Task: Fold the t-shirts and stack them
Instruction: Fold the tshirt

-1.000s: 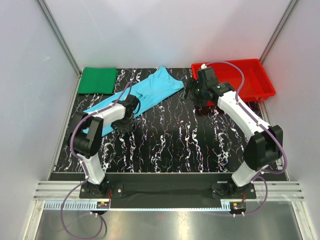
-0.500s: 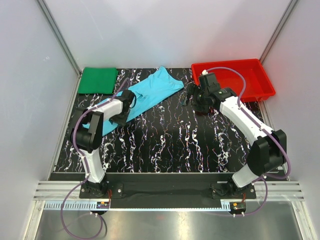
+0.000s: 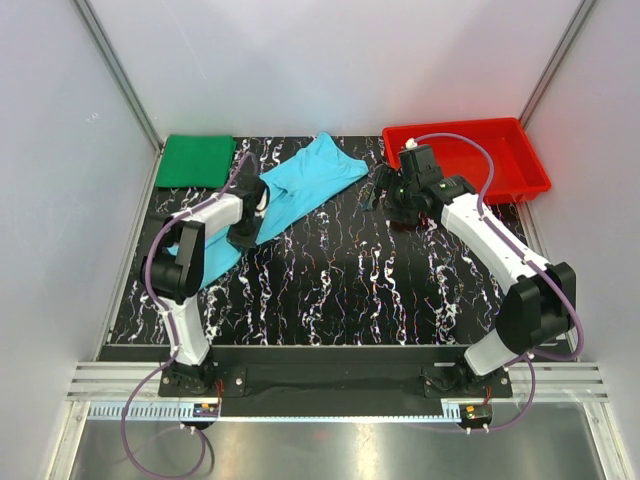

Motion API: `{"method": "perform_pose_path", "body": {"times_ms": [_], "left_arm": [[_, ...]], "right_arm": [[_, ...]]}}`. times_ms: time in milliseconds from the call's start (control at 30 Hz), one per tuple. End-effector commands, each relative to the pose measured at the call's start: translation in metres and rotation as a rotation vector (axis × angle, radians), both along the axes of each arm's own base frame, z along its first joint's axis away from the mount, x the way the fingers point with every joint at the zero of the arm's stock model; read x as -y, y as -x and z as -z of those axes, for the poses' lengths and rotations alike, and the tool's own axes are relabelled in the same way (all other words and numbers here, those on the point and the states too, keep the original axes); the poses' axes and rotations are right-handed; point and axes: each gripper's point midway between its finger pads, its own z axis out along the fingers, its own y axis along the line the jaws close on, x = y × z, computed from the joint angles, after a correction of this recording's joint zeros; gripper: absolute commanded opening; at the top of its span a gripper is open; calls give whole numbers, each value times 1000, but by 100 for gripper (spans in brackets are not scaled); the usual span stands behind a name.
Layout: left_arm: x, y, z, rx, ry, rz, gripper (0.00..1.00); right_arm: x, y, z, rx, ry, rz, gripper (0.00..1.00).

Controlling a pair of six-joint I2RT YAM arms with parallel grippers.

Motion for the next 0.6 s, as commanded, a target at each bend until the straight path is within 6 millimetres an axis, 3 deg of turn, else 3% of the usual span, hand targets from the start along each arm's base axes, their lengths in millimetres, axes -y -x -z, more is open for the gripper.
{"method": "perform_pose_path", "body": {"times_ms": [0, 200, 300, 433, 500, 533, 567], "left_arm": [[51, 19, 3, -86, 165, 37, 0], [120, 60, -11, -172, 307, 21, 0], [167, 87, -15, -215, 338, 36, 0], [248, 123, -21, -255, 448, 93, 1], [274, 130, -25, -275, 521, 54, 6], [284, 132, -29, -263, 539, 51, 12], [287, 132, -34, -250, 541, 53, 17]], "right_arm": [[-7, -1, -11, 31, -38, -13, 81], [-7, 1, 2, 0, -23, -18, 81], [-1, -6, 8, 10, 16, -15, 82], [15, -27, 11, 27, 59, 21, 82], [23, -39, 16, 21, 73, 33, 82], [34, -50, 9, 34, 71, 61, 82], [39, -56, 7, 38, 75, 69, 82]]}}
